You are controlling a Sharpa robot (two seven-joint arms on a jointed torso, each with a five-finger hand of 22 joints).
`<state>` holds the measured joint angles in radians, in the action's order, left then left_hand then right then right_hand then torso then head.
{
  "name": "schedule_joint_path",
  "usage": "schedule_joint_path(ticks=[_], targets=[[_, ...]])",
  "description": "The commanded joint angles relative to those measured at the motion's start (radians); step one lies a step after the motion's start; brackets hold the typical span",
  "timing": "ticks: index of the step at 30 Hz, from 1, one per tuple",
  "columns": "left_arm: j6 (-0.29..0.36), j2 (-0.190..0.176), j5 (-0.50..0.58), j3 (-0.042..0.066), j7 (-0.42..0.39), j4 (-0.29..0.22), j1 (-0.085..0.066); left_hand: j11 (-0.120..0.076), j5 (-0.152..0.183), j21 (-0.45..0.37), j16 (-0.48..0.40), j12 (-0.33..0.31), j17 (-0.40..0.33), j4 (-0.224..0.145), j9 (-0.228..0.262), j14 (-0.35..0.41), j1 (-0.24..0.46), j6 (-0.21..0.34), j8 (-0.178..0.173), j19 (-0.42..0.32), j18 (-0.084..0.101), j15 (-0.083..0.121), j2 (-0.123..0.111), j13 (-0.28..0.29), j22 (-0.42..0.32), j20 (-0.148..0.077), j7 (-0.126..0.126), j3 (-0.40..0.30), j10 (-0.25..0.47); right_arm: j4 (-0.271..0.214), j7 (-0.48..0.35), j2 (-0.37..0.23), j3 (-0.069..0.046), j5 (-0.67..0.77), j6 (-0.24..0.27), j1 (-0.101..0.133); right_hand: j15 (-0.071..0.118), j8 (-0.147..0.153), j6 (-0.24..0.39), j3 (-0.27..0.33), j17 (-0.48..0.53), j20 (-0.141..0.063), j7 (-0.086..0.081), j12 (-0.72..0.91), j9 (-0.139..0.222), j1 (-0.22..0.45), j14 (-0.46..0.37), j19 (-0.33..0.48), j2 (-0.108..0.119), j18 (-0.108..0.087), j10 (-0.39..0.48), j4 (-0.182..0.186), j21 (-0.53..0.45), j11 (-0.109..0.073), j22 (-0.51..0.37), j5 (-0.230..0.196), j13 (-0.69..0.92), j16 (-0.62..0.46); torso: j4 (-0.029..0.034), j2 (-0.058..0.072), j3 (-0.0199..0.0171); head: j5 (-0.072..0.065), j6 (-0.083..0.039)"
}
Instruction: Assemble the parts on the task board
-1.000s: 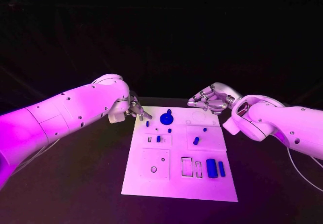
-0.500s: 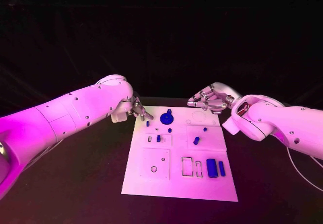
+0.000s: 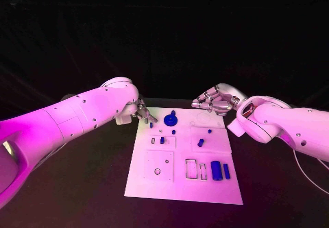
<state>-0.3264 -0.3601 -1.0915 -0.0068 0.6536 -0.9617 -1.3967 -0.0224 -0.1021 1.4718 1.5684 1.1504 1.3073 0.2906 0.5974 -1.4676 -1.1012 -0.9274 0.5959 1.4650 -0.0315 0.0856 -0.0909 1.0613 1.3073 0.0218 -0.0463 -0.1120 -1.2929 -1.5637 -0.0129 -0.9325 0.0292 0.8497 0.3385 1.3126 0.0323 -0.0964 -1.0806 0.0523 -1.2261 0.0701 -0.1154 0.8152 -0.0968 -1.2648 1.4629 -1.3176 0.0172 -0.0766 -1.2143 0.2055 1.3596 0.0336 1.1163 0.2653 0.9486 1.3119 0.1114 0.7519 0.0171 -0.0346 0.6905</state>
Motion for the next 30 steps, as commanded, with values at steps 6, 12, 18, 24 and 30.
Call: schedule_joint_path(ticks=[6,12,18,24,30], targets=[[-0.018,0.009,-0.020,0.000,-0.009,0.015,0.002,-0.001,0.005,0.004,0.002,0.007,0.263,-0.001,-0.002,-0.103,-0.007,-0.010,0.004,0.060,0.002,-0.004,0.003,0.004,0.174,0.006,0.000,0.005,-0.007,0.000,-0.008,0.003,0.000,0.002,-0.015,0.000,0.005,0.003,0.003,0.004,-0.001,0.002,-0.001,-0.004,-0.001,-0.004,0.038,0.004,-0.008,-0.019,0.006,0.000,-0.006,0.001,0.001,0.002,-0.001,-0.005,-0.0003,0.001,0.0008,-0.001,0.005],[-0.017,0.013,-0.020,-0.001,-0.012,0.025,0.007,-0.001,0.005,0.003,0.002,0.008,0.263,-0.002,-0.002,-0.103,-0.012,-0.012,0.005,0.060,0.002,-0.003,0.005,0.004,0.174,0.006,0.001,0.004,-0.007,0.000,-0.009,0.003,0.000,0.002,-0.015,0.000,0.006,0.003,0.003,0.005,0.000,0.002,-0.001,-0.004,-0.001,-0.005,0.038,0.003,-0.008,-0.019,0.006,0.000,-0.006,0.000,0.001,0.002,-0.001,-0.005,-0.0002,0.000,-0.0008,-0.003,0.005],[-0.015,0.017,-0.020,-0.001,-0.020,0.026,0.011,-0.002,0.005,0.004,0.002,0.010,0.263,-0.002,-0.003,-0.103,-0.014,-0.013,0.006,0.061,0.002,-0.003,0.007,0.005,0.174,0.006,0.002,0.004,-0.008,0.002,-0.009,0.006,0.000,0.002,-0.016,0.000,0.006,0.003,0.003,0.005,0.000,0.002,-0.001,-0.004,-0.001,-0.005,0.038,0.003,-0.008,-0.019,0.006,0.000,-0.006,0.000,0.001,0.002,-0.001,-0.005,-0.0001,-0.001,-0.0006,0.001,0.014],[-0.017,0.023,-0.016,-0.001,-0.023,0.027,0.013,-0.002,0.005,0.004,0.002,0.010,0.263,-0.002,-0.003,-0.103,-0.014,-0.013,0.006,0.061,0.002,-0.003,0.007,0.006,0.174,0.006,0.002,0.003,-0.008,0.005,-0.011,0.010,0.000,0.000,-0.016,0.000,0.006,0.002,0.003,0.005,0.000,0.002,-0.001,-0.005,-0.001,-0.007,0.038,0.004,-0.009,-0.019,0.006,0.000,-0.007,0.000,0.000,0.002,-0.002,-0.006,0.0003,-0.001,-0.0007,0.003,0.011],[-0.022,0.025,-0.015,-0.002,-0.024,0.030,0.014,-0.003,0.006,0.005,0.002,0.012,0.263,-0.003,-0.003,-0.103,-0.020,-0.015,0.008,0.061,0.003,-0.002,0.009,0.007,0.175,0.005,0.003,0.003,-0.009,0.006,-0.011,0.011,0.000,-0.001,-0.017,0.000,0.006,0.002,0.003,0.005,0.000,0.002,-0.001,-0.005,-0.001,-0.007,0.038,0.004,-0.009,-0.019,0.006,0.000,-0.007,0.000,0.000,0.002,-0.002,-0.006,-0.0005,0.000,-0.0010,0.001,0.011]])
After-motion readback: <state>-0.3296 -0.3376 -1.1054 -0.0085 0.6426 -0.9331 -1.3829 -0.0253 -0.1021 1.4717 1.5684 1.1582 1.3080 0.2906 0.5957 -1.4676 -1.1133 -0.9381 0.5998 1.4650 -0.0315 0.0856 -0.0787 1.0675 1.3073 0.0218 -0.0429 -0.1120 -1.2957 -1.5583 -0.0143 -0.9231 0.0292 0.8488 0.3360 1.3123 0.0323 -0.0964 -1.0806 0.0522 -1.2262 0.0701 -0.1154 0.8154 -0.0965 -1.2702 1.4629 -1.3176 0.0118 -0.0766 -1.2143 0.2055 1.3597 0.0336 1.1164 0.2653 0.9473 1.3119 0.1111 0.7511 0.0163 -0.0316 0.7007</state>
